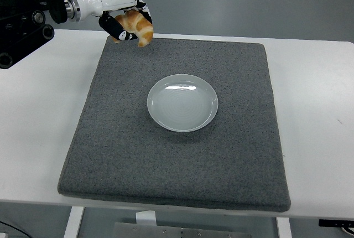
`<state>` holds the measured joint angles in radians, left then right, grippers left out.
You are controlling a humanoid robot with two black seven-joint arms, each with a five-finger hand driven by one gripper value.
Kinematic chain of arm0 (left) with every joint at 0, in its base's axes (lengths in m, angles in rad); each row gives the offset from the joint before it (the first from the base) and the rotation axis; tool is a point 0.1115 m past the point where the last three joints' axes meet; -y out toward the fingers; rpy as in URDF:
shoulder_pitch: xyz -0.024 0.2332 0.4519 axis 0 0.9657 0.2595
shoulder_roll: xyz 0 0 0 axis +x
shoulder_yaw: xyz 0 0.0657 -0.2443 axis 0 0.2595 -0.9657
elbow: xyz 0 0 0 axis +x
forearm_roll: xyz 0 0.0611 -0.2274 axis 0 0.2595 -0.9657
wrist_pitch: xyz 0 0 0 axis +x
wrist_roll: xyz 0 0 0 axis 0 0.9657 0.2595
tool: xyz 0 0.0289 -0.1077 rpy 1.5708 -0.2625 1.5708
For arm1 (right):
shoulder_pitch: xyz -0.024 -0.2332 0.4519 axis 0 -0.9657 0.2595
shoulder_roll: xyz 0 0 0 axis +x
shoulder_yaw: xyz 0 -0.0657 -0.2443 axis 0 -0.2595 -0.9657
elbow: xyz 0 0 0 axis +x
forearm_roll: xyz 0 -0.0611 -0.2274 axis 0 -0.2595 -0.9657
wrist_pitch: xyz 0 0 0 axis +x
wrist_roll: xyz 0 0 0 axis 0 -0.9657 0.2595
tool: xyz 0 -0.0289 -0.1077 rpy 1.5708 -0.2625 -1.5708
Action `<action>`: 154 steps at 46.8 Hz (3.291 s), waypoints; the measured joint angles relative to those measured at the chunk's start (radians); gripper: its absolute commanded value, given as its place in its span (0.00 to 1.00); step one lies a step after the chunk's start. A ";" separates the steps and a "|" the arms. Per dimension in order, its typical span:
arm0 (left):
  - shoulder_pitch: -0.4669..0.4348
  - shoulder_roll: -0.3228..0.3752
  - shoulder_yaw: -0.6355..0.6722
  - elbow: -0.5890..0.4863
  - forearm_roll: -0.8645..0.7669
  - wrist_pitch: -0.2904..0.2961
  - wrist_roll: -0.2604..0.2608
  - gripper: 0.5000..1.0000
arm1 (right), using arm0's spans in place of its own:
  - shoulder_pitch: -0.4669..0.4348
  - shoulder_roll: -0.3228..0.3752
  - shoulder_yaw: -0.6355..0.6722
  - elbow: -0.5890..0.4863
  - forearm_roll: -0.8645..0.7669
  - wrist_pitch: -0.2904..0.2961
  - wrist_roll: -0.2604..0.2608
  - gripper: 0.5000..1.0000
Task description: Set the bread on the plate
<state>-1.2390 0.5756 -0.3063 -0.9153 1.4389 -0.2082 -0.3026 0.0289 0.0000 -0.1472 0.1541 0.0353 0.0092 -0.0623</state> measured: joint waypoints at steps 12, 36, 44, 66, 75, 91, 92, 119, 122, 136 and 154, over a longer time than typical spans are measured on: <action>-0.034 -0.005 -0.001 -0.041 -0.010 0.003 0.000 0.00 | 0.000 0.000 0.000 0.000 0.000 0.000 0.000 0.86; -0.078 -0.018 0.003 -0.137 -0.015 -0.003 0.000 0.00 | 0.000 0.000 0.000 0.001 0.000 0.000 0.000 0.86; -0.075 -0.076 0.016 -0.155 0.001 -0.005 -0.001 0.00 | 0.000 0.000 0.000 0.001 0.000 0.000 0.000 0.86; -0.068 -0.185 0.085 -0.159 0.024 0.015 -0.001 0.00 | 0.000 0.000 0.000 0.001 0.000 0.000 0.001 0.86; -0.049 -0.223 0.096 -0.159 0.062 0.019 -0.001 0.00 | 0.000 0.000 0.000 0.001 0.000 0.000 0.000 0.86; 0.015 -0.229 0.110 -0.158 0.159 0.032 -0.001 0.00 | 0.000 0.000 0.001 0.001 0.000 0.000 0.001 0.86; 0.020 -0.229 0.110 -0.157 0.166 0.032 -0.001 0.00 | 0.000 0.000 0.001 0.001 0.000 0.000 0.001 0.86; 0.102 -0.227 0.159 -0.148 0.221 0.088 -0.001 0.00 | 0.000 0.000 0.001 0.001 0.000 0.000 0.001 0.86; 0.106 -0.227 0.161 -0.148 0.221 0.089 -0.001 0.00 | 0.000 0.000 0.001 0.001 0.000 0.000 0.001 0.86; 0.116 -0.228 0.161 -0.135 0.220 0.090 0.001 0.00 | 0.000 0.000 0.001 0.001 0.000 0.000 0.000 0.86; 0.121 -0.228 0.161 -0.116 0.218 0.090 0.002 0.00 | 0.000 0.000 0.001 0.001 0.000 0.000 0.001 0.86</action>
<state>-1.1183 0.3474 -0.1456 -1.0310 1.6568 -0.1179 -0.3006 0.0290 0.0000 -0.1459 0.1548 0.0353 0.0092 -0.0616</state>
